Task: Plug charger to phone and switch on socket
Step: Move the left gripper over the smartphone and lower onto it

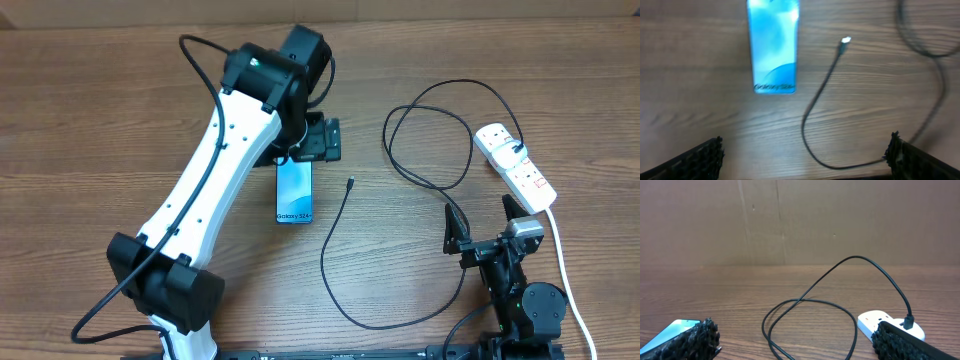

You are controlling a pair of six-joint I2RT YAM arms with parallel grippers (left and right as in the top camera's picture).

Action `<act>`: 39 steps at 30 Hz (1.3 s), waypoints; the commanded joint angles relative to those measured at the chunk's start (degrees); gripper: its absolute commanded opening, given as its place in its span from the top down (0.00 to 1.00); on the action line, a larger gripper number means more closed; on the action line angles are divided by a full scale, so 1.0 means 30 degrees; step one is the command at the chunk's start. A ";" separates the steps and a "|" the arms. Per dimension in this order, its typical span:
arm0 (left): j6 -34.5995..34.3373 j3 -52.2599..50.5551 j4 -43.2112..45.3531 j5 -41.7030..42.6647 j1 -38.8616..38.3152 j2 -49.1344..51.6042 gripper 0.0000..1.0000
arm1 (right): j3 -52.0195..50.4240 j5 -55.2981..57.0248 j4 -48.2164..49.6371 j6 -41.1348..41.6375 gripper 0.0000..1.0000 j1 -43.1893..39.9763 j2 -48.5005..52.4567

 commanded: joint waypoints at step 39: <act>0.1224 -0.9748 1.0273 -0.1778 0.0503 0.2601 0.00 | -0.0197 0.0117 0.0051 0.0058 0.00 0.0131 -0.0189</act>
